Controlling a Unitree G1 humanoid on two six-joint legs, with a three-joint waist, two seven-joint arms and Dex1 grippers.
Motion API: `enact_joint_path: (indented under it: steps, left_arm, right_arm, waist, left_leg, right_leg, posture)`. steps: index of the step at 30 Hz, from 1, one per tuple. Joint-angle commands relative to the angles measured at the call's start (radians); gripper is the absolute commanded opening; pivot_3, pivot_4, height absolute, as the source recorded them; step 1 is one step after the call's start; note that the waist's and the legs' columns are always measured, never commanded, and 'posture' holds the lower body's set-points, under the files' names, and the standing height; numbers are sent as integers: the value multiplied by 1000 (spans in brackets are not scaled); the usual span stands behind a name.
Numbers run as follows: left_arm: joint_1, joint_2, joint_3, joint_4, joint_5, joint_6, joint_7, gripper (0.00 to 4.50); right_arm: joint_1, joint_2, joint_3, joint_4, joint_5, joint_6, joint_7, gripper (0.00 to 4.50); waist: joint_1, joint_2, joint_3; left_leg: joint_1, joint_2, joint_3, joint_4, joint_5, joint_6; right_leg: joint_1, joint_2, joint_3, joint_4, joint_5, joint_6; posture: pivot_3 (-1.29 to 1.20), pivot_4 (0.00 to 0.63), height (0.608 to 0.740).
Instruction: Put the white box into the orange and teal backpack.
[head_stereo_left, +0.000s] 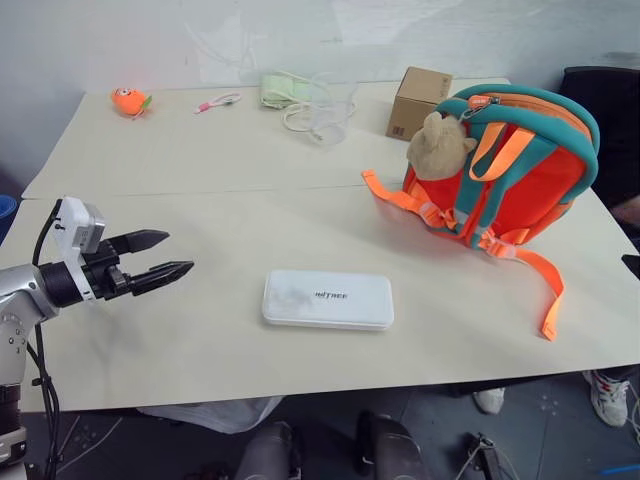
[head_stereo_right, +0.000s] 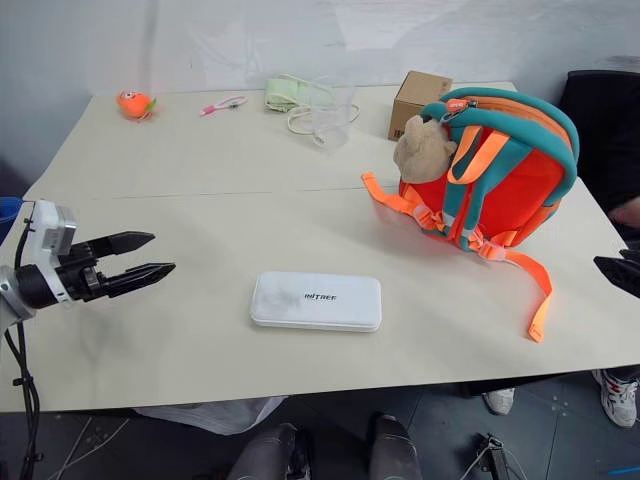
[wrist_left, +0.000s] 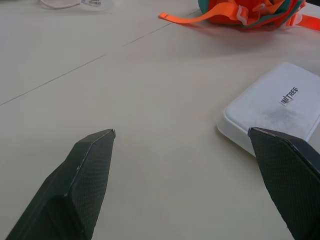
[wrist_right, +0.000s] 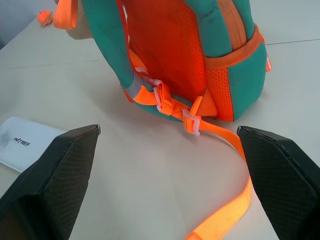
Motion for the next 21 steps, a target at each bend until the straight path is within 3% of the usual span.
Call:
enact_joint_path:
  steps: [1, 10, 11, 14, 15, 21]
  left_arm:
    - [4, 18, 16, -2, -3, -25, -17, 4466]
    - [14, 16, 6, -24, 0, -15, -4, 4466]
    - [14, 16, 4, -25, 1, -16, -4, 4466]
    - [12, 12, -1, -25, 2, -19, -1, 4466]
    - [10, 11, -3, -25, 2, -20, 2, 4466]
    - [5, 6, -14, -26, 1, -15, 11, 4466]
  right_arm:
    - [0, -2, -47, -10, 10, -20, 6, 4500]
    - [5, -4, -33, 16, -24, -93, 20, 4500]
    - [8, -4, -31, 14, -23, -96, 24, 4500]
    - [13, -12, -33, 26, -22, -81, 22, 4500]
    - [11, -18, -35, 39, -25, -81, 24, 4500]
    - [23, -32, -28, 80, -62, -122, 49, 4500]
  waist:
    - [0, 0, 0]
    - [0, 0, 0]
    - [-2, 7, 3]
    - [-31, 11, 4]
    - [-27, 11, 6]
    - [16, 11, 6]
  left_leg:
    - [0, 0, 0, 0, 0, 0]
    - [0, 0, 0, 0, 0, 0]
    - [0, 0, 0, 0, 0, 0]
    - [1, -22, -44, -16, 17, 13]
    - [4, -30, -56, -18, 23, 14]
    - [2, -34, -53, -14, 21, 10]
  right_leg:
    - [0, 0, 0, 0, 0, 0]
    - [0, 0, 0, 0, 0, 0]
    - [0, 0, 0, 0, 0, 0]
    - [34, -20, -56, -9, -1, 6]
    - [37, -24, -66, -7, -4, 11]
    - [34, -28, -54, -5, -4, 12]
  posture:
    - [0, 150, 740]
    - [0, 150, 740]
    - [0, 150, 740]
    - [0, 150, 740]
    - [0, 150, 740]
    - [0, 150, 740]
